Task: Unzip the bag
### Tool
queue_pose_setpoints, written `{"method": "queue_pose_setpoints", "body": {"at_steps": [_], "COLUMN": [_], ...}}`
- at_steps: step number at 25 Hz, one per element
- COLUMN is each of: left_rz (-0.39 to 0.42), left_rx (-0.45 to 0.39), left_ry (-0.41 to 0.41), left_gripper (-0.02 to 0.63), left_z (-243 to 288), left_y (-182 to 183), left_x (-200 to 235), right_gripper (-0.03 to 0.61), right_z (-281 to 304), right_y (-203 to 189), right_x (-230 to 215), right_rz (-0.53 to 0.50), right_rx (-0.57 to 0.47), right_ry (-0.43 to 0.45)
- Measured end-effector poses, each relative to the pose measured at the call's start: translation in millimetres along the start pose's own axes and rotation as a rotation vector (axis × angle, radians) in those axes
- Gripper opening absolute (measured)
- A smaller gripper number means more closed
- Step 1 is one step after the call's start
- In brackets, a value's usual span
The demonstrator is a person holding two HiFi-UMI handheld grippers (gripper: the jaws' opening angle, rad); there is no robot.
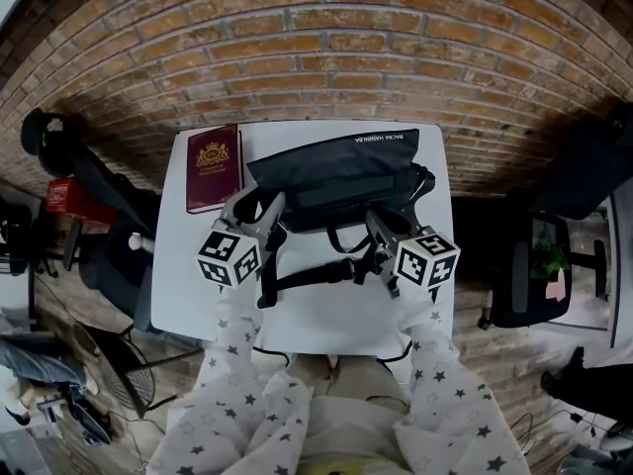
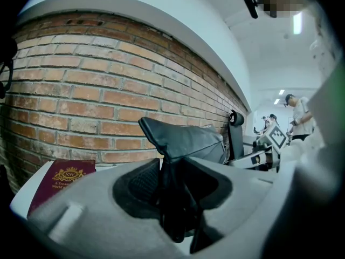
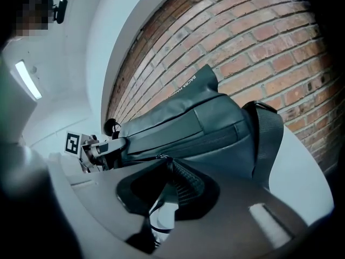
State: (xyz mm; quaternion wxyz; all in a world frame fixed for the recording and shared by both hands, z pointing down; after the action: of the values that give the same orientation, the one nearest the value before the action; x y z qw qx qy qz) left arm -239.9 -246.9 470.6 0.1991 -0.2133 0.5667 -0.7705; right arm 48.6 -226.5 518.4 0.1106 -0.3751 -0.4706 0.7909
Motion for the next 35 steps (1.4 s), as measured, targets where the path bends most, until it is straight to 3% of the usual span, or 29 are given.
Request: {"method": "queue_pose_setpoints", "body": {"at_steps": [15, 35], "left_rz": [-0.005, -0.02], "left_rx": [0.0, -0.004], "left_ry": [0.005, 0.018], "left_gripper": [0.137, 0.137], "left_z": [-0.6, -1.8], "left_y": [-0.2, -1.1], "left_x": [-0.1, 0.5], "right_gripper": [0.044, 0.044], "right_z": [-10.7, -43.9], "right_y": [6.2, 19.5], "right_x": [-8.0, -41.4], "right_rz": [-0.014, 0.016], "right_rx": [-0.016, -0.077], "right_ry": [-0.034, -0.15]}}
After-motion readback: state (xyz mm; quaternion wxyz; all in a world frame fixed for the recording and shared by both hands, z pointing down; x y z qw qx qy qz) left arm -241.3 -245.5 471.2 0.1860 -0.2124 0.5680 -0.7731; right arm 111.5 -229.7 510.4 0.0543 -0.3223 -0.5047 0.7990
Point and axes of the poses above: the fingertips, and each gripper's own axes: z forward along the fingers, x to its left, y out of its top, the point moved 9 cm from there along -z, backward along the fingers, and after that the axes turned 3 degrees about y, right-handed, at the moved point
